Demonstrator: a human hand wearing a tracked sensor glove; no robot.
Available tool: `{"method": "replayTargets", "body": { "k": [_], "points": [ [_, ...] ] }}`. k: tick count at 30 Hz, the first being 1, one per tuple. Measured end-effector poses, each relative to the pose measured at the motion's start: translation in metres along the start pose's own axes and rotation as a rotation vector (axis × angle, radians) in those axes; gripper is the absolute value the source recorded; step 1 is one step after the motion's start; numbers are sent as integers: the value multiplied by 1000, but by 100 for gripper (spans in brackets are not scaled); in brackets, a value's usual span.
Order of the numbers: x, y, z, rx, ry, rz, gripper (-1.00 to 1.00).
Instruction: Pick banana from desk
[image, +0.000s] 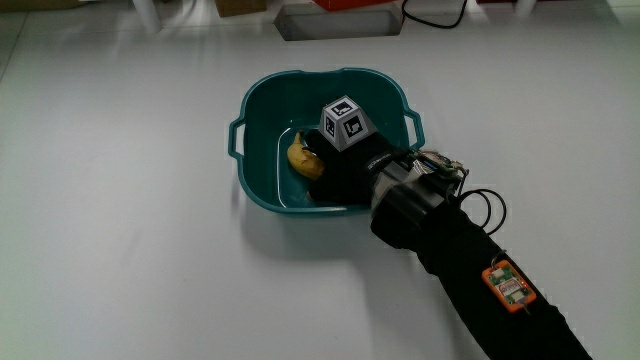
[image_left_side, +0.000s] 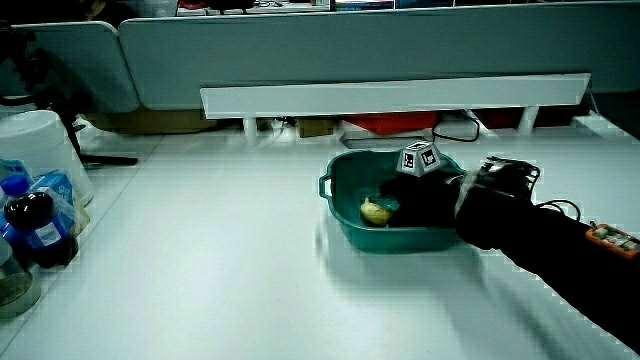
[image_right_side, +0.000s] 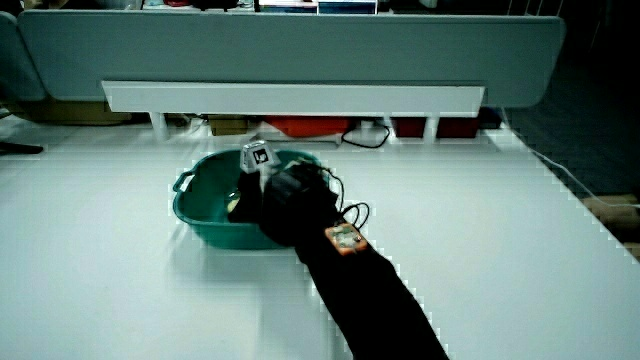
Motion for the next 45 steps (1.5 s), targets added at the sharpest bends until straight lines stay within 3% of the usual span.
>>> {"method": "replayTargets", "body": {
  "k": [1,3,9,11,15,17,19,20,21,24,29,30,33,38,45],
  "points": [
    [0,-1,1,20,-14,-19,0],
    [0,2,-4,-9,-17,-16,0],
    [-2,7,-12,-37,-56,-52,29],
    [-3,12,-16,-76,-63,-44,38],
    [-3,11,-14,-74,-59,-44,57],
    [-4,11,-13,-48,-72,-59,67],
    [-7,12,-13,-57,-92,-72,76],
    [-9,10,-11,-51,-100,-52,81],
    [-9,10,-11,-44,-116,-80,86],
    [-9,10,-11,-39,-110,-65,100],
    [-10,9,-9,-12,-125,-70,100],
    [-9,10,-10,-35,-108,-59,100],
    [-9,7,-5,3,-102,-53,100],
    [-6,8,-5,-16,-95,-56,100],
    [-1,2,5,34,-76,-50,100]
  ]
}}
